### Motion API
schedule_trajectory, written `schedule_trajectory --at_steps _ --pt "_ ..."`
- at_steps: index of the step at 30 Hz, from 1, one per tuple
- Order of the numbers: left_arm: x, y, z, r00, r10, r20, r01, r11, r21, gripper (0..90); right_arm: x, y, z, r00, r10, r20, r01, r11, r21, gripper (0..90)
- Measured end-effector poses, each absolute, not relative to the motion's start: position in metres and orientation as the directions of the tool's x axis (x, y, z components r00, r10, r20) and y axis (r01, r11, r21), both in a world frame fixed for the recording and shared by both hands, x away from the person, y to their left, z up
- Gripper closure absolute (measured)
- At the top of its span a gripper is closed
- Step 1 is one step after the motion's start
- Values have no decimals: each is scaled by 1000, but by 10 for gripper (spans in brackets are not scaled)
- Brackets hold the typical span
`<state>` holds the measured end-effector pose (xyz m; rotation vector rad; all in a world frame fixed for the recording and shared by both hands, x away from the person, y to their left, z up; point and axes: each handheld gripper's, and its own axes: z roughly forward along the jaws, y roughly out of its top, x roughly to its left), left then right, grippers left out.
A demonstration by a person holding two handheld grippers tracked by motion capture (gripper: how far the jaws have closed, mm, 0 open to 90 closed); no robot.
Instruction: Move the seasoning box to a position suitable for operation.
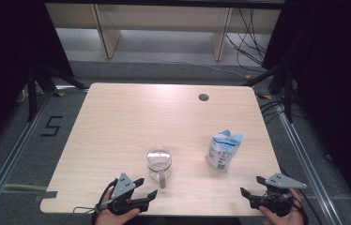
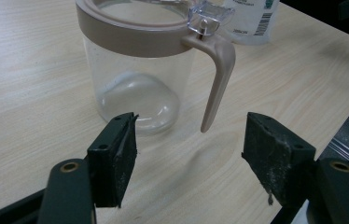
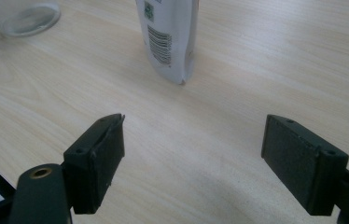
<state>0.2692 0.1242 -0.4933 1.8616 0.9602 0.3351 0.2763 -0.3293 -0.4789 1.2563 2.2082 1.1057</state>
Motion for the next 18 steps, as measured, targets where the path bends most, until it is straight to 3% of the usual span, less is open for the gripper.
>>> schedule_trajectory --at_steps 18 --pt "269 111 -494 679 710 -184 455 -212 865 485 277 -329 -479 -532 845 55 556 300 775 225"
